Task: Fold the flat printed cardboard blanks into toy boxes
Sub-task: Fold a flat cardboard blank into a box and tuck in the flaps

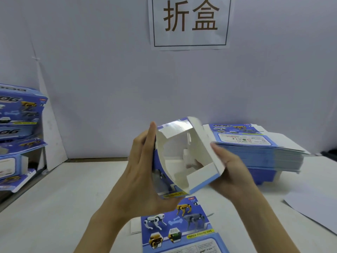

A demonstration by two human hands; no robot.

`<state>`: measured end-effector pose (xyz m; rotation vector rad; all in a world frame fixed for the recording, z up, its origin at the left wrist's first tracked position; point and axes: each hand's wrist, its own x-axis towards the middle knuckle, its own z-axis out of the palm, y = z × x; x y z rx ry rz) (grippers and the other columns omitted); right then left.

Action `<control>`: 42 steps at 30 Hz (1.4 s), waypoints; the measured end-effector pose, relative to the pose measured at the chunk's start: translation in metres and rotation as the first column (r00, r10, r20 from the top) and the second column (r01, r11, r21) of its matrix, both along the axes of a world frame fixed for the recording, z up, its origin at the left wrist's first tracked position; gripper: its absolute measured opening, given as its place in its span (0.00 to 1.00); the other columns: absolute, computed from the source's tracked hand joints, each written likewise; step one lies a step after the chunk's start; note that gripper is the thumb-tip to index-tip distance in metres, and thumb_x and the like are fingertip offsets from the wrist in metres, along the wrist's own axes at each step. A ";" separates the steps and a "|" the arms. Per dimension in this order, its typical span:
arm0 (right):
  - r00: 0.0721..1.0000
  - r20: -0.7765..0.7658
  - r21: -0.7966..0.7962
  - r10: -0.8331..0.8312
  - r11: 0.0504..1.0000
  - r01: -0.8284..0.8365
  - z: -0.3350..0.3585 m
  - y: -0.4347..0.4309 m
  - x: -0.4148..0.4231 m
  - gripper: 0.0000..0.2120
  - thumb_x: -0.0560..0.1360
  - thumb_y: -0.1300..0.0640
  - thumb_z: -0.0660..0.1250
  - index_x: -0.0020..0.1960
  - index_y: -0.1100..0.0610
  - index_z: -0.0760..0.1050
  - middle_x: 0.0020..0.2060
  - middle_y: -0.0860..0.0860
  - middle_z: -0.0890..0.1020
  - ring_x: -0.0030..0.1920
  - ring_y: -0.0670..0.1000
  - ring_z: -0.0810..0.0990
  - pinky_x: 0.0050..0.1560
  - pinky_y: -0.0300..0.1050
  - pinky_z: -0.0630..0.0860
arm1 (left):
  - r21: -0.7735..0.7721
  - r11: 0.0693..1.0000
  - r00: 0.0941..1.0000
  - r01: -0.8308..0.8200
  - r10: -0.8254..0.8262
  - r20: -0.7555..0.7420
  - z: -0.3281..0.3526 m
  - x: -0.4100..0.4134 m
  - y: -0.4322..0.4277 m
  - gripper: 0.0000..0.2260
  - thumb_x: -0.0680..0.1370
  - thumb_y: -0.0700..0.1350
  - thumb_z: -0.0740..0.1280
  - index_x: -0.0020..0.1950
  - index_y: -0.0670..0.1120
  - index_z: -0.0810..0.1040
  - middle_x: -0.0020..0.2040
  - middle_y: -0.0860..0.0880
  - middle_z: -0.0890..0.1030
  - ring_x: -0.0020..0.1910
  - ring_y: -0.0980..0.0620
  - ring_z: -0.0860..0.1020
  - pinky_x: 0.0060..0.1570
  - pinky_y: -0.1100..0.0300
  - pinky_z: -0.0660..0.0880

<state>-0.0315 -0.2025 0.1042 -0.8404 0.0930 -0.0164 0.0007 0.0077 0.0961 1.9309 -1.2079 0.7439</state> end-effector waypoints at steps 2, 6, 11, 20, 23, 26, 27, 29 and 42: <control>0.978 -0.116 0.013 0.171 0.985 -0.171 -0.007 0.008 0.001 0.18 0.59 0.59 0.74 0.49 0.63 0.81 0.40 0.58 0.82 0.37 0.55 0.82 0.37 0.49 0.81 | 0.000 1.000 1.000 0.009 -0.009 -0.024 -0.002 -0.002 -0.002 0.57 0.63 0.68 0.73 0.78 0.52 0.40 0.73 0.48 0.58 0.72 0.52 0.63 0.64 0.73 0.65; 0.974 -0.129 -0.151 0.185 0.967 -0.204 -0.011 0.009 0.003 0.19 0.66 0.57 0.72 0.55 0.63 0.81 0.47 0.60 0.83 0.43 0.56 0.83 0.38 0.49 0.81 | -0.017 0.998 0.998 -0.066 0.066 0.022 0.004 0.004 0.012 0.58 0.64 0.68 0.73 0.79 0.46 0.41 0.75 0.47 0.55 0.75 0.50 0.59 0.67 0.68 0.65; 0.924 0.255 -0.189 -0.283 0.923 0.335 0.000 0.000 -0.001 0.12 0.75 0.58 0.67 0.58 0.53 0.78 0.45 0.50 0.86 0.41 0.47 0.84 0.34 0.40 0.80 | 0.008 0.990 0.988 -0.142 0.141 0.056 0.012 -0.001 0.022 0.56 0.64 0.70 0.70 0.79 0.45 0.45 0.76 0.48 0.55 0.75 0.48 0.59 0.64 0.45 0.72; 0.573 0.721 -0.363 -0.390 0.492 0.791 0.001 -0.003 -0.007 0.19 0.79 0.65 0.63 0.57 0.42 0.78 0.49 0.32 0.82 0.48 0.34 0.79 0.46 0.28 0.74 | 0.105 0.975 0.980 -0.197 0.194 0.045 0.010 -0.013 0.007 0.54 0.61 0.66 0.71 0.78 0.56 0.43 0.74 0.52 0.57 0.72 0.50 0.62 0.64 0.47 0.72; 0.503 0.774 -0.363 -0.385 0.381 0.850 0.001 -0.001 -0.007 0.18 0.79 0.67 0.62 0.55 0.44 0.79 0.46 0.30 0.82 0.48 0.34 0.79 0.47 0.27 0.72 | 0.117 0.967 0.973 -0.227 0.220 0.068 0.009 -0.015 0.002 0.54 0.62 0.69 0.69 0.78 0.56 0.43 0.73 0.54 0.57 0.71 0.52 0.62 0.65 0.48 0.71; 0.587 0.722 -0.329 -0.366 0.565 0.756 0.005 -0.001 -0.010 0.11 0.78 0.54 0.66 0.55 0.41 0.81 0.51 0.37 0.84 0.53 0.39 0.80 0.48 0.33 0.76 | 0.123 0.959 0.966 -0.255 0.248 0.071 0.007 -0.014 0.000 0.53 0.62 0.70 0.68 0.78 0.56 0.44 0.73 0.53 0.57 0.71 0.51 0.61 0.66 0.43 0.69; 0.672 0.663 -0.309 -0.330 0.698 0.646 0.008 0.000 -0.011 0.09 0.76 0.47 0.65 0.53 0.41 0.83 0.51 0.40 0.84 0.51 0.41 0.81 0.46 0.36 0.78 | 0.130 0.956 0.964 -0.263 0.255 0.072 0.007 -0.014 -0.001 0.53 0.62 0.70 0.68 0.78 0.56 0.44 0.73 0.53 0.57 0.71 0.50 0.61 0.66 0.41 0.68; 0.788 0.564 -0.219 -0.246 0.876 0.430 0.012 0.000 -0.013 0.13 0.74 0.42 0.63 0.53 0.42 0.83 0.48 0.44 0.85 0.45 0.43 0.83 0.39 0.37 0.79 | 0.145 0.951 0.962 -0.273 0.265 0.070 0.005 -0.012 -0.001 0.53 0.62 0.70 0.68 0.78 0.56 0.44 0.74 0.52 0.57 0.71 0.49 0.61 0.67 0.40 0.67; 0.677 0.710 -0.524 -0.195 0.495 0.693 0.007 0.021 -0.017 0.17 0.80 0.62 0.60 0.52 0.39 0.75 0.41 0.32 0.81 0.44 0.34 0.77 0.35 0.27 0.73 | 0.122 0.913 0.908 -0.389 0.356 0.222 0.007 -0.011 -0.002 0.53 0.61 0.65 0.72 0.77 0.43 0.54 0.70 0.43 0.62 0.67 0.46 0.61 0.61 0.32 0.68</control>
